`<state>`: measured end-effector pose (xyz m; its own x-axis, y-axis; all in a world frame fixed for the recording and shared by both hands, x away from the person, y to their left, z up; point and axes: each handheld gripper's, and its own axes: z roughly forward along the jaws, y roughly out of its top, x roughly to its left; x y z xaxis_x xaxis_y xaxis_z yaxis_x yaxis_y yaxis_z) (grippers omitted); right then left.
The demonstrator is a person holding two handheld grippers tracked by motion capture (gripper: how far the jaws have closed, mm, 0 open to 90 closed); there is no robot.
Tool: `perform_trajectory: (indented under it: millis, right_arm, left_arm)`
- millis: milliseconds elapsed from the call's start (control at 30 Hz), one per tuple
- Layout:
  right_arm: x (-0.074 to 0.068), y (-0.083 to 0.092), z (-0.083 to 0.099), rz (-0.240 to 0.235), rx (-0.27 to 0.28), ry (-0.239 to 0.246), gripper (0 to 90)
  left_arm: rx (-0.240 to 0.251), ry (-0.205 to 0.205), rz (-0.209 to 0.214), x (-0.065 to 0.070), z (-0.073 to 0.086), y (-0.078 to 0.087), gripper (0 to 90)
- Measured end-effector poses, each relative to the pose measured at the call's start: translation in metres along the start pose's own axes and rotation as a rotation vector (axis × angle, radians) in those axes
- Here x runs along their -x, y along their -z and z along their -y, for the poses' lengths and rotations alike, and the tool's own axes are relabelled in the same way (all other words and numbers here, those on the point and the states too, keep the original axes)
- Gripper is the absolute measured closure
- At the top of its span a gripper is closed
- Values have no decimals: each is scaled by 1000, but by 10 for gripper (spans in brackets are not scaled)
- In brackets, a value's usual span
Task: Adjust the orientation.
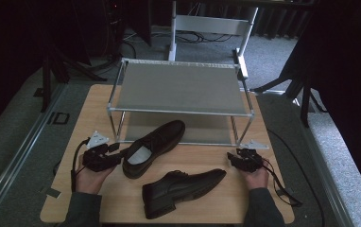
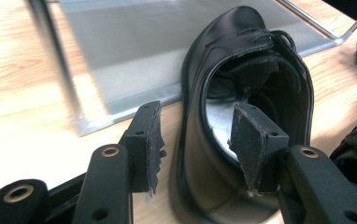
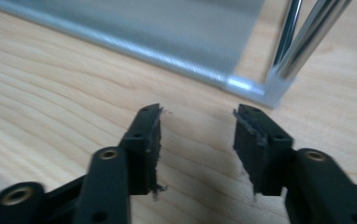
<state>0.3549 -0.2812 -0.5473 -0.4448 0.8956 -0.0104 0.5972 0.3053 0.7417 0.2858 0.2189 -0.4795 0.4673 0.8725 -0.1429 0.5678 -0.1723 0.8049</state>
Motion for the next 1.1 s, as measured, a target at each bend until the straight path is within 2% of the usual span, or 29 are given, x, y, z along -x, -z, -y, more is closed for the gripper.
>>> perform_trajectory:
  millis: [33,67,133,233,267,333,400,433,467,500,533,633,833,1000,1033,1067,1100]
  right_arm:
    - [-2,11,-3,-12,32,0,547]
    - [-4,17,-4,-14,50,7,548]
    - [-6,23,-5,-19,60,10,544]
    - [-14,41,-3,-34,62,20,522]
    - [-19,52,3,-23,49,51,504]
    - [-22,63,12,-18,41,72,503]
    - [-22,63,12,-18,41,72,503]
    - [-26,79,26,-43,37,71,510]
    - [-27,83,30,-61,34,70,515]
    - [-27,83,30,-61,34,70,515]
    - [-32,92,36,-83,30,71,527]
    - [-43,103,42,-121,27,92,542]
    - [-65,104,51,-176,-14,128,571]
    - [-72,91,52,-196,-43,129,570]
    - [-75,83,49,-209,-53,132,576]
    - [-75,83,49,-209,-53,132,576]
    - [-78,75,46,-205,-65,139,578]
  left_arm:
    - [15,6,1,1,3,9,537]
    - [15,6,1,1,3,9,537]
    - [23,2,2,5,5,16,537]
    - [5,-21,17,13,7,23,564]
    - [2,-29,23,16,8,25,579]
    - [-4,-48,37,23,9,27,586]
    - [-6,-56,43,26,9,28,588]
    - [-12,-82,52,36,11,28,591]
    - [-17,-90,54,38,12,28,600]
    - [-17,-90,54,38,12,28,602]
    - [-20,-91,70,42,13,28,607]
    - [-19,-96,104,48,14,27,615]
    - [-26,-133,188,65,14,27,630]
    - [-54,-162,221,76,15,18,628]
    - [-77,-175,238,82,17,11,621]
    - [-77,-175,238,82,17,11,615]
    - [-92,-176,249,85,18,6,610]
